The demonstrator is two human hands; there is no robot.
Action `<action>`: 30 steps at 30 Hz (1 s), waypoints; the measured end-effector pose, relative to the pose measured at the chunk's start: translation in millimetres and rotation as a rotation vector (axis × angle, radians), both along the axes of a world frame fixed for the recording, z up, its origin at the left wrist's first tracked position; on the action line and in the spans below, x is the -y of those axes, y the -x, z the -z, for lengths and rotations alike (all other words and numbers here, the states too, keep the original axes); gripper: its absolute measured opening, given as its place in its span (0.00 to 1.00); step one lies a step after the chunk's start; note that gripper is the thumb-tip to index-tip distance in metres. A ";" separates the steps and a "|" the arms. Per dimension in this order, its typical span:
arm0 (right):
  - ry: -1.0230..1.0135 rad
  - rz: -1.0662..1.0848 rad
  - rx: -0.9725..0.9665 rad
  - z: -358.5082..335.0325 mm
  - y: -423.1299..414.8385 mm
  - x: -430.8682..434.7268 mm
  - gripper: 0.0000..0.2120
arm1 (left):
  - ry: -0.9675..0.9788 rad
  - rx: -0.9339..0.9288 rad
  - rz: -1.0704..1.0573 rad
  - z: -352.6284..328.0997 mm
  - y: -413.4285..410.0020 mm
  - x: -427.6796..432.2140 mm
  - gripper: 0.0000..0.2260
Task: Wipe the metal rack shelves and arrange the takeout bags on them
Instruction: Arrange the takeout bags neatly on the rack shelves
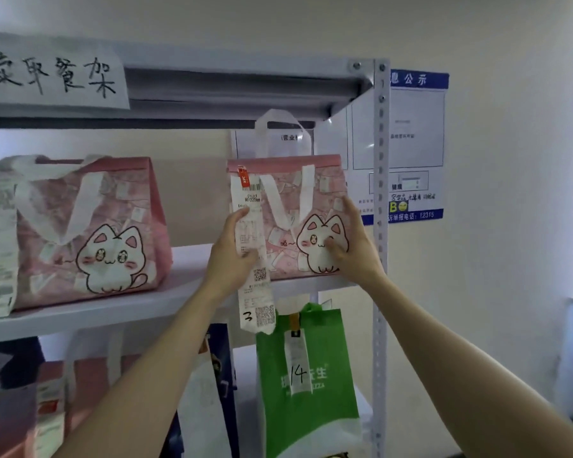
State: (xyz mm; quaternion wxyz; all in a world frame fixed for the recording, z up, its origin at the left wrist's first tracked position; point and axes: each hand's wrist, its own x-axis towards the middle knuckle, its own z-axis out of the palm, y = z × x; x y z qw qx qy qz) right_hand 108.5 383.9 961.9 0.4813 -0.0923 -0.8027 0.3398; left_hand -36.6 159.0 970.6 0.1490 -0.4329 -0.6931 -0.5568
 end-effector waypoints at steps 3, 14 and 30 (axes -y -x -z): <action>-0.003 0.001 -0.001 1.8 -4.1 0.2 0.45 | -0.011 0.000 0.024 1.6 -1.4 0.5 0.37; -0.052 0.045 0.112 -0.5 -33.7 3.5 0.45 | 0.026 0.074 -0.004 0.8 -23.6 16.5 0.34; -0.342 -0.198 -0.006 -30.3 20.0 217.5 0.24 | -0.146 -0.059 -0.414 3.5 2.6 218.0 0.22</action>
